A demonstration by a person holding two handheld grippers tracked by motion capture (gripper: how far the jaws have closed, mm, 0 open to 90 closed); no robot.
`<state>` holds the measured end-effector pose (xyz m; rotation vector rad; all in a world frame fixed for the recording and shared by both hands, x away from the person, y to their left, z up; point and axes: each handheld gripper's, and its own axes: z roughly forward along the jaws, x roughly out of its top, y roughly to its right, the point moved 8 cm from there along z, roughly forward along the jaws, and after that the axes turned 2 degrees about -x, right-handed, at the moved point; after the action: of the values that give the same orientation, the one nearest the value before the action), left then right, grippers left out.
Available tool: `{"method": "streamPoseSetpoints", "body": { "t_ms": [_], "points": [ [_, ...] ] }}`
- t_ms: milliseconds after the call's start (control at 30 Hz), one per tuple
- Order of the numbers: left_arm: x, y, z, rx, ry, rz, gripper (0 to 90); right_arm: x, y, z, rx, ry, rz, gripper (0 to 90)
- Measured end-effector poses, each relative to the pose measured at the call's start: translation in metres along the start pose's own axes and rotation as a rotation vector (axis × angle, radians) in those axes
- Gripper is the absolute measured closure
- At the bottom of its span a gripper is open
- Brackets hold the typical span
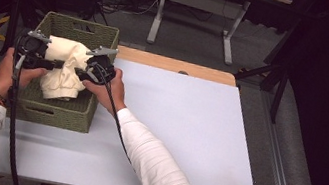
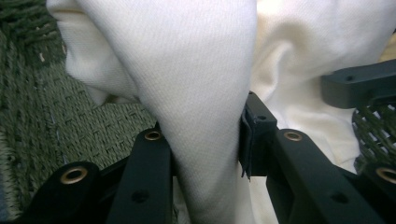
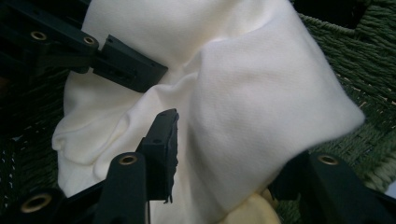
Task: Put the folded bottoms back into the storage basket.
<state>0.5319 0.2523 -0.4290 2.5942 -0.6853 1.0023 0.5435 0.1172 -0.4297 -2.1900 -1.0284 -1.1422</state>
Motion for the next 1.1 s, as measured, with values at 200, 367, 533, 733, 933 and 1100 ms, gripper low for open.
{"method": "streamPoseSetpoints", "body": {
  "t_ms": [200,367,533,733,933,1100],
  "points": [
    [-0.003,-0.008,0.01,0.024,-0.042,-0.01,69.5,-0.001,0.009,-0.015,-0.029,0.04,0.013,43.1],
    [-0.003,-0.01,0.018,0.051,-0.072,0.002,69.2,0.001,0.012,-0.04,-0.034,0.128,-0.052,41.2],
    [-0.001,-0.015,0.024,0.089,-0.107,-0.004,66.1,-0.006,0.017,-0.065,-0.042,0.174,-0.07,40.8],
    [0.0,-0.024,0.023,0.188,-0.128,-0.016,62.2,-0.018,0.026,-0.083,-0.081,0.2,-0.085,40.7],
    [-0.008,-0.034,0.02,0.238,-0.152,-0.061,63.1,-0.031,0.037,-0.108,-0.098,0.223,-0.093,39.4],
    [-0.006,-0.037,0.011,0.287,-0.133,-0.062,67.6,-0.04,0.043,-0.127,-0.112,0.25,-0.074,38.9]
  ]
}}
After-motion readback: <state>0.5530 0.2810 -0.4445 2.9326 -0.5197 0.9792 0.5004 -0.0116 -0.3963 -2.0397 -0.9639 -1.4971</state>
